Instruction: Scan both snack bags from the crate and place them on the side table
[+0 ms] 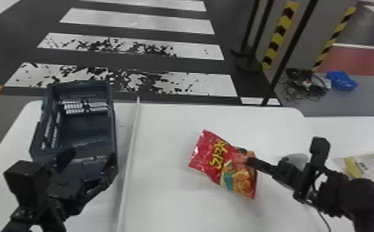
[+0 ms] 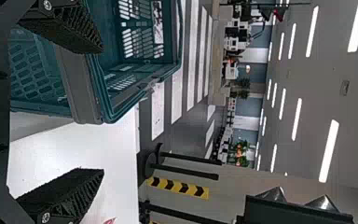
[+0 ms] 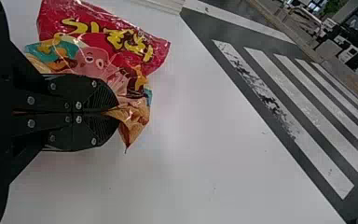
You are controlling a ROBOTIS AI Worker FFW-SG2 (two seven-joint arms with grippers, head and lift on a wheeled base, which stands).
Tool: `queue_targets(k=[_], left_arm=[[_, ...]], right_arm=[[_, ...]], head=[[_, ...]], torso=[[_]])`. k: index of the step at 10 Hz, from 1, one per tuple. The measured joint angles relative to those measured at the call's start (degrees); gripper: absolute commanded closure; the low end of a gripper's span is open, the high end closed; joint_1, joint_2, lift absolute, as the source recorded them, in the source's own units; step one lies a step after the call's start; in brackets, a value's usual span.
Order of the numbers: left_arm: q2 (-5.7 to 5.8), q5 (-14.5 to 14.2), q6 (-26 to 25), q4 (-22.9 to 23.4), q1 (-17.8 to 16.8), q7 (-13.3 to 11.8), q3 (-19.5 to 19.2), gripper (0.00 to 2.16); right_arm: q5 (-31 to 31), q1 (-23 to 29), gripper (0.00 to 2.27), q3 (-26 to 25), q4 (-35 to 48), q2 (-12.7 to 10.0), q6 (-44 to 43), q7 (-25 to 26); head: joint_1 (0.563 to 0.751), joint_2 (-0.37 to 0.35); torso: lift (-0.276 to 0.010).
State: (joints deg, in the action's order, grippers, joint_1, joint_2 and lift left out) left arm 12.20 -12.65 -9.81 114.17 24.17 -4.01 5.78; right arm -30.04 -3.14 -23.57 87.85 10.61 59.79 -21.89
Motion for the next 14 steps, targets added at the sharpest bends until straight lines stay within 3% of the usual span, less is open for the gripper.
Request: queue_targets(k=[4, 8, 11, 14], left_arm=[[0.1, 0.0, 0.0, -0.13, -0.06, 0.06, -0.04, 0.09], [0.01, 0.0, 0.0, -0.26, -0.23, 0.15, 0.09, 0.09], [0.07, 0.0, 0.0, -0.19, -0.03, 0.54, 0.02, 0.09], [0.12, -0.01, 0.0, -0.29, -0.18, 0.81, 0.11, 0.09]], right_arm=[[13.97, 4.03, 2.25, 2.04, 12.46, -0.36, -10.77, 6.49], [35.85, 9.19, 2.25, 13.65, 20.43, -0.75, -25.0, 16.75], [55.45, 11.39, 2.25, 23.0, 22.28, -0.8, -29.11, 25.44], [74.29, 12.51, 2.25, 30.7, 16.3, 0.66, -32.76, 32.73]], head=[[0.695, -0.232], [0.695, -0.23], [0.695, -0.199], [0.695, -0.173]], torso=[[-0.095], [-0.095], [-0.095], [-0.095]])
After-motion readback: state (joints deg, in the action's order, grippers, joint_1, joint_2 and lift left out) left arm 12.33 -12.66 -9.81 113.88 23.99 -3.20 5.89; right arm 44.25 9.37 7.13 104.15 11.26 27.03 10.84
